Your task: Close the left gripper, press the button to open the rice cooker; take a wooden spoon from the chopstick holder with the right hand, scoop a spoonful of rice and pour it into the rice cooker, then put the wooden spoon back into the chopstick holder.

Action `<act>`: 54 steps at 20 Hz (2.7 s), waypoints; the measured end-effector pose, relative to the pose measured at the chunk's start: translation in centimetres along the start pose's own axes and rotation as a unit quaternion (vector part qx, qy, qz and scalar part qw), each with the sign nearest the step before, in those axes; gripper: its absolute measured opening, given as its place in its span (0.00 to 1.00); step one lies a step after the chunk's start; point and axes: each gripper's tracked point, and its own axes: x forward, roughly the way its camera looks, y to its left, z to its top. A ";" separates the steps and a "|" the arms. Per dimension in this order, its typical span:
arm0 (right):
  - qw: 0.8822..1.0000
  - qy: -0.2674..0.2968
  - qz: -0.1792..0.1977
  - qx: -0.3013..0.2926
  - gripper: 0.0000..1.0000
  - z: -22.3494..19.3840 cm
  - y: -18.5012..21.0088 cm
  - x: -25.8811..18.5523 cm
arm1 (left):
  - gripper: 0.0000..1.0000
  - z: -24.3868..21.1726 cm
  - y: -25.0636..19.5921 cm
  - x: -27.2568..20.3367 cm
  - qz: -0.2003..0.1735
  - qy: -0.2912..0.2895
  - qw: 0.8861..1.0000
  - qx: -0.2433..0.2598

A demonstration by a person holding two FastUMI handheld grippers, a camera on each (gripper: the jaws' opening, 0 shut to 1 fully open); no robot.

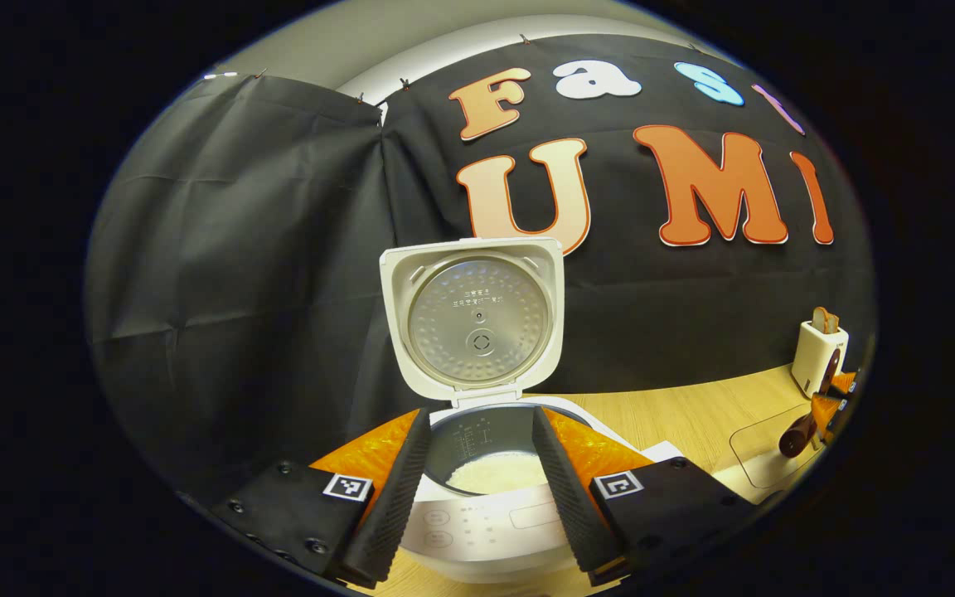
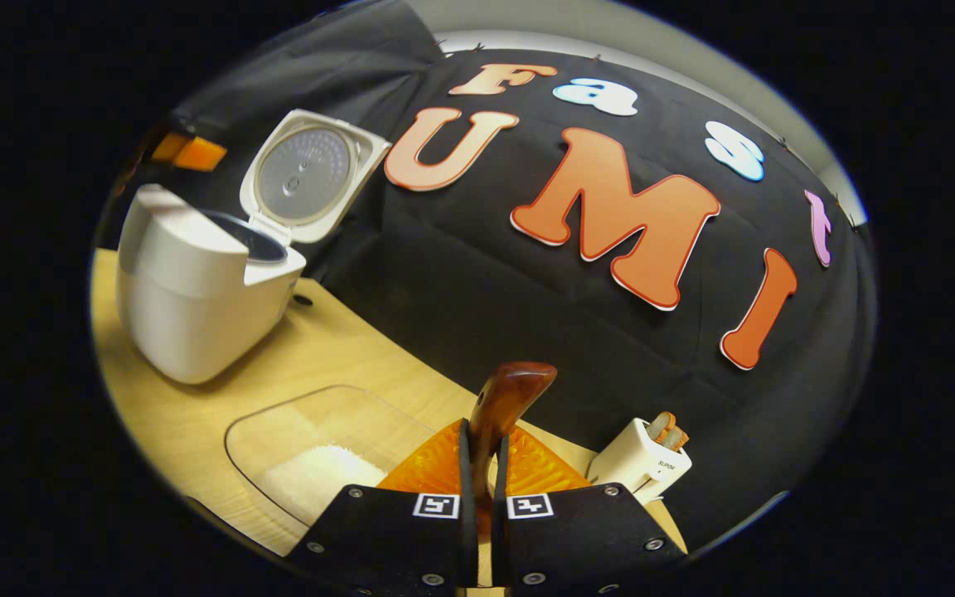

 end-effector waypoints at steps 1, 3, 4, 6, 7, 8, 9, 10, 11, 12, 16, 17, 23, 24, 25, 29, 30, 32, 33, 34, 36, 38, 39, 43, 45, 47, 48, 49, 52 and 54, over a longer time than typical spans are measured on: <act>1.000 0.012 -0.007 0.000 0.07 -0.7 0.0 0.0 | 0.77 -0.1 0.2 -0.2 0.002 -0.001 1.000 -0.001; 0.999 0.028 -0.014 0.033 0.07 -1.2 -0.3 0.0 | 0.82 -0.3 0.7 -0.2 0.006 -0.001 1.000 -0.002; 0.997 0.033 -0.018 0.062 0.07 -1.3 -0.4 0.0 | 0.77 -0.4 0.9 -0.3 0.008 0.001 1.000 -0.003; 0.991 0.048 -0.016 0.123 0.06 -1.6 -0.3 -0.1 | 0.82 -0.9 1.1 -0.1 0.008 0.004 1.000 -0.008; 0.986 0.055 -0.012 0.157 0.06 -1.7 -0.1 -0.1 | 0.77 -1.1 1.1 0.1 0.007 0.006 1.000 -0.011; 0.981 0.055 -0.022 0.184 0.07 -1.7 -0.5 -0.1 | 0.82 -1.3 1.0 0.2 0.006 0.007 1.000 -0.014; 0.976 0.061 -0.027 0.206 0.06 -1.9 -0.7 -0.2 | 0.77 -1.5 1.0 0.1 0.004 0.008 1.000 -0.016; 0.970 0.060 -0.034 0.235 0.06 -1.9 -0.8 -0.2 | 0.82 -1.6 1.0 0.1 0.003 0.009 1.000 -0.017; 0.962 0.064 -0.033 0.263 0.07 -1.9 -0.8 -0.2 | 0.82 -1.6 1.0 0.1 0.003 0.008 1.000 -0.017; 0.953 0.067 -0.030 0.292 0.07 -1.8 -0.6 -0.2 | 0.77 -1.6 1.1 0.1 0.003 0.007 1.000 -0.016; 0.931 0.069 -0.014 0.358 0.06 -0.9 1.3 0.0 | 0.82 -1.5 1.7 -0.3 0.006 0.002 1.000 -0.014; 0.925 0.066 -0.005 0.373 0.06 -0.4 1.7 -0.1 | 0.77 -1.6 1.9 -0.4 0.008 0.002 1.000 -0.013; 0.887 0.089 0.020 0.452 0.06 -0.2 3.3 0.2 | 0.82 -1.9 3.6 -1.1 0.021 0.003 1.000 -0.017; 0.875 0.101 0.023 0.472 0.06 -0.5 3.4 0.4 | 0.82 -1.8 3.9 -1.2 0.024 0.002 1.000 -0.018; 0.858 0.110 0.024 0.501 0.07 -0.9 3.2 0.4 | 0.77 -1.8 4.0 -1.2 0.025 0.002 1.000 -0.019; 0.775 0.152 0.035 0.612 0.07 -3.0 3.3 1.2 | 0.77 -2.1 3.9 -1.3 0.022 0.005 0.999 -0.024; 0.759 0.159 0.039 0.630 0.07 -3.3 3.4 1.3 | 0.82 -2.0 3.8 -1.4 0.022 0.005 0.999 -0.023; 0.727 0.159 0.049 0.666 0.07 -3.3 3.6 1.5 | 0.77 -2.1 3.9 -1.4 0.022 0.005 0.999 -0.023; 0.715 0.158 0.056 0.678 0.06 -3.1 3.6 1.5 | 0.82 -2.0 4.0 -1.5 0.023 0.004 0.999 -0.023; 0.708 0.162 0.058 0.685 0.07 -3.2 3.7 1.6 | 0.82 -1.9 4.0 -1.5 0.023 0.005 0.999 -0.023; 0.695 0.164 0.062 0.698 0.06 -3.1 3.7 1.7 | 0.82 -1.9 4.1 -1.7 0.025 0.004 0.999 -0.021; 0.677 0.162 0.062 0.715 0.06 -3.2 3.0 1.6 | 0.82 -2.0 4.3 -1.6 0.027 0.005 0.999 -0.021; 0.662 0.159 0.066 0.729 0.06 -3.0 2.6 1.6 | 0.82 -2.0 4.3 -1.7 0.028 0.006 0.999 -0.022; 0.609 0.151 0.076 0.775 0.06 -3.0 1.4 1.5 | 0.82 -1.8 4.0 -1.8 0.028 0.006 0.999 -0.020; 0.586 0.141 0.078 0.794 0.06 -2.9 0.3 1.5 | 0.82 -1.7 3.7 -1.8 0.026 0.004 0.999 -0.020; 0.572 0.127 0.080 0.806 0.06 -2.9 -1.1 1.3 | 0.82 -1.4 3.5 -1.9 0.024 0.002 0.999 -0.023; 0.565 0.121 0.082 0.812 0.07 -2.7 -1.6 1.3 | 0.82 -1.3 3.4 -1.9 0.023 0.000 0.999 -0.024; 0.551 0.111 0.086 0.823 0.06 -2.0 -2.4 1.1 | 0.82 -1.2 3.3 -1.8 0.023 -0.001 0.999 -0.024; 0.515 0.085 0.106 0.846 0.06 -0.5 -4.4 0.7 | 0.82 -1.1 2.9 -2.0 0.020 -0.001 0.999 -0.026; 0.495 0.078 0.109 0.858 0.06 -0.2 -5.0 0.6 | 0.77 -1.1 2.7 -2.0 0.019 -0.001 0.999 -0.028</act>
